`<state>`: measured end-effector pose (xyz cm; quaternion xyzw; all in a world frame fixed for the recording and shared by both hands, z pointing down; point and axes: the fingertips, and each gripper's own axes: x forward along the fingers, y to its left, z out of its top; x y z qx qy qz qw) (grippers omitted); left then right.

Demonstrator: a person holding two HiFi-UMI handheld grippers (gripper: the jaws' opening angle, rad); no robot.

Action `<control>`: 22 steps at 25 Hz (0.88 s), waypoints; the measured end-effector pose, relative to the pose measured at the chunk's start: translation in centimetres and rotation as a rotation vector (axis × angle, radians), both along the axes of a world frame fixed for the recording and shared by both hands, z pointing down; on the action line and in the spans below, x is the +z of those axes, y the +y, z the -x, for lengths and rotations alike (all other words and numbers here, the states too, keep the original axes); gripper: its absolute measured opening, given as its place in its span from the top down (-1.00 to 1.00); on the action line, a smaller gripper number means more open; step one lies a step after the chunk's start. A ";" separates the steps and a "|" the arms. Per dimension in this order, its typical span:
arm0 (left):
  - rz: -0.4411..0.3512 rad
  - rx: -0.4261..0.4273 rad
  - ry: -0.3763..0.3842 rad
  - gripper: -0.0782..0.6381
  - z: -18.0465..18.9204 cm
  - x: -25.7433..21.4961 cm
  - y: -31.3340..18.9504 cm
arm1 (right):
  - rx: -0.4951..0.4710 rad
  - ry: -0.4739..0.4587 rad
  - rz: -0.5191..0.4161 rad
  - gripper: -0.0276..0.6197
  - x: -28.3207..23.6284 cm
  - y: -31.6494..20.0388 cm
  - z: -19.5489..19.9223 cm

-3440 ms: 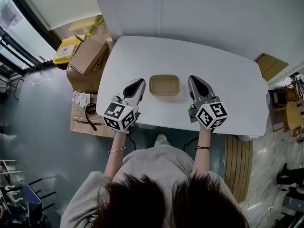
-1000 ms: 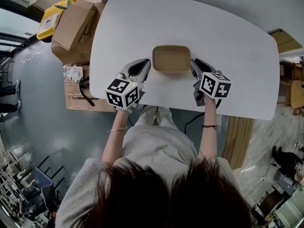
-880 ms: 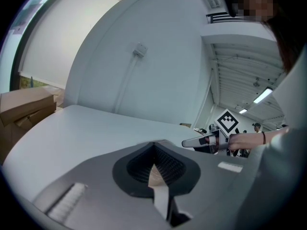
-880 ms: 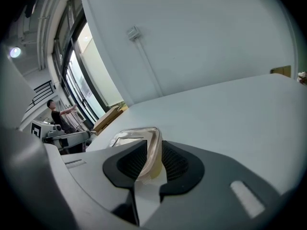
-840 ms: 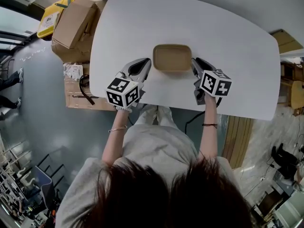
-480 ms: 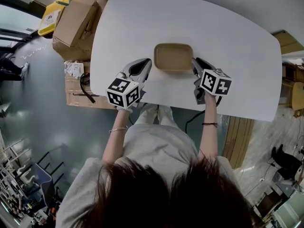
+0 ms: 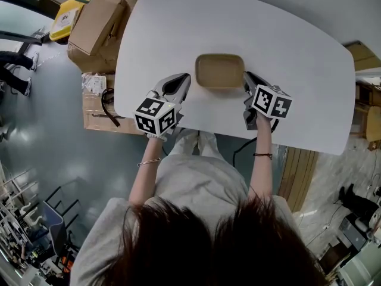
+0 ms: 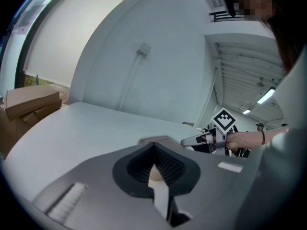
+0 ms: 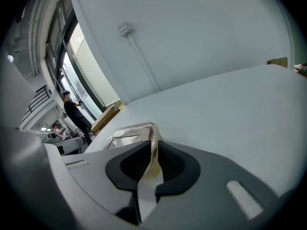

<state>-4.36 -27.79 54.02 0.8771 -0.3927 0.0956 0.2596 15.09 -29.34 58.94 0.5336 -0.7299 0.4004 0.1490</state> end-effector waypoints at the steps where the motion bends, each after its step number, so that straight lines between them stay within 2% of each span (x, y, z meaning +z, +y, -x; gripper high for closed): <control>1: 0.000 -0.001 -0.001 0.81 0.0 0.1 0.1 | 0.004 -0.002 -0.002 0.73 0.0 0.0 0.0; 22: -0.015 -0.016 -0.009 0.81 0.5 -0.3 -0.1 | 0.072 -0.036 0.006 0.81 -0.3 -0.1 -0.2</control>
